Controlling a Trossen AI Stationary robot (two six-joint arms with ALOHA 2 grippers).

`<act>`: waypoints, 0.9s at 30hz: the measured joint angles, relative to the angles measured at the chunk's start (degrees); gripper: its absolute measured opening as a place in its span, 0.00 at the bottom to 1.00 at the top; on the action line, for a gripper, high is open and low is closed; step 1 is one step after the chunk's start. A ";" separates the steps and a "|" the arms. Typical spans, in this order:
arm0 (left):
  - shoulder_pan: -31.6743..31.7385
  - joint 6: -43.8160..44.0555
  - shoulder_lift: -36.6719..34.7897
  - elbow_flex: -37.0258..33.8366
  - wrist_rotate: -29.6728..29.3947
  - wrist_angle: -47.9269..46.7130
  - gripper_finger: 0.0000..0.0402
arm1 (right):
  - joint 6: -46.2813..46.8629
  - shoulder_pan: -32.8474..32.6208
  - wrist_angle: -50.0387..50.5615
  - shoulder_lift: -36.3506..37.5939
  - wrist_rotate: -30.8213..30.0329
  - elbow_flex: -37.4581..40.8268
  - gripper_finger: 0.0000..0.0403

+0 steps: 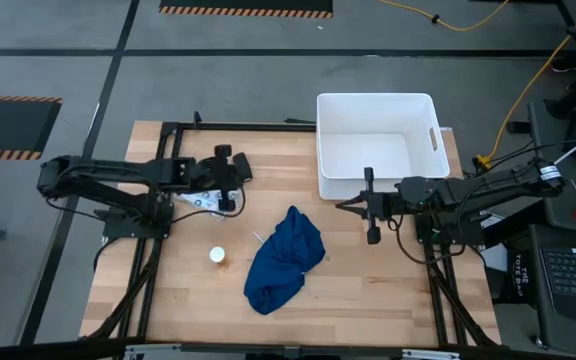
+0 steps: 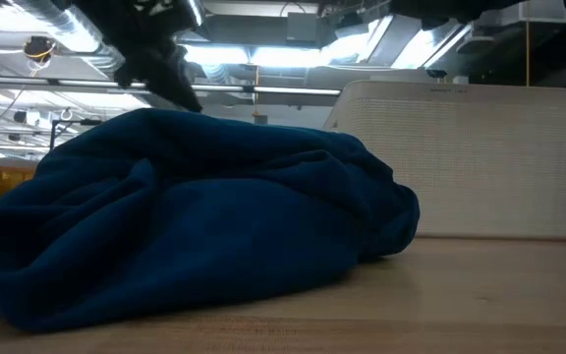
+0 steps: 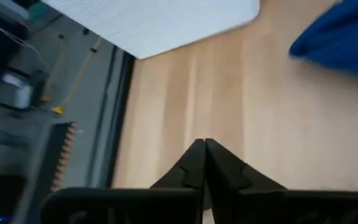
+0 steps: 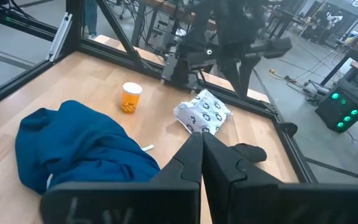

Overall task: Pick & place medical supplies in basket/bin
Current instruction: Put the black bandage into the white container

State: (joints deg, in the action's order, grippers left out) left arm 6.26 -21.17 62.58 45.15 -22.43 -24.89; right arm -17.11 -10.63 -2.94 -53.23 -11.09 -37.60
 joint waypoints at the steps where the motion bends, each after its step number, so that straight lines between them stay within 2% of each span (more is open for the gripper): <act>1: 0.01 -1.66 0.71 0.01 -0.97 0.25 0.01 | 0.00 0.02 0.02 0.00 0.00 0.00 0.02; 8: 0.01 -2.23 3.93 0.02 -8.63 0.61 0.09 | 0.07 0.02 0.22 0.00 0.02 0.00 0.02; 15: 0.00 -3.06 6.52 0.02 -10.20 1.16 0.27 | 0.03 0.02 0.22 0.00 0.02 0.02 0.02; 20: 0.00 -2.98 7.94 0.02 -16.15 1.11 0.40 | -0.06 0.02 0.24 0.00 0.02 0.02 0.02; 24: 0.02 0.83 8.77 0.02 -18.54 1.12 0.48 | -0.09 0.02 0.24 0.00 0.02 0.02 0.02; 27: 0.72 7.69 9.24 0.02 -18.48 1.70 0.52 | -0.09 0.02 0.26 0.00 0.02 0.02 0.02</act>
State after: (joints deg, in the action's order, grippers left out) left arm 6.98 -13.48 71.82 45.17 -40.91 -23.19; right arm -17.19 -10.61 -2.68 -53.23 -11.07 -37.58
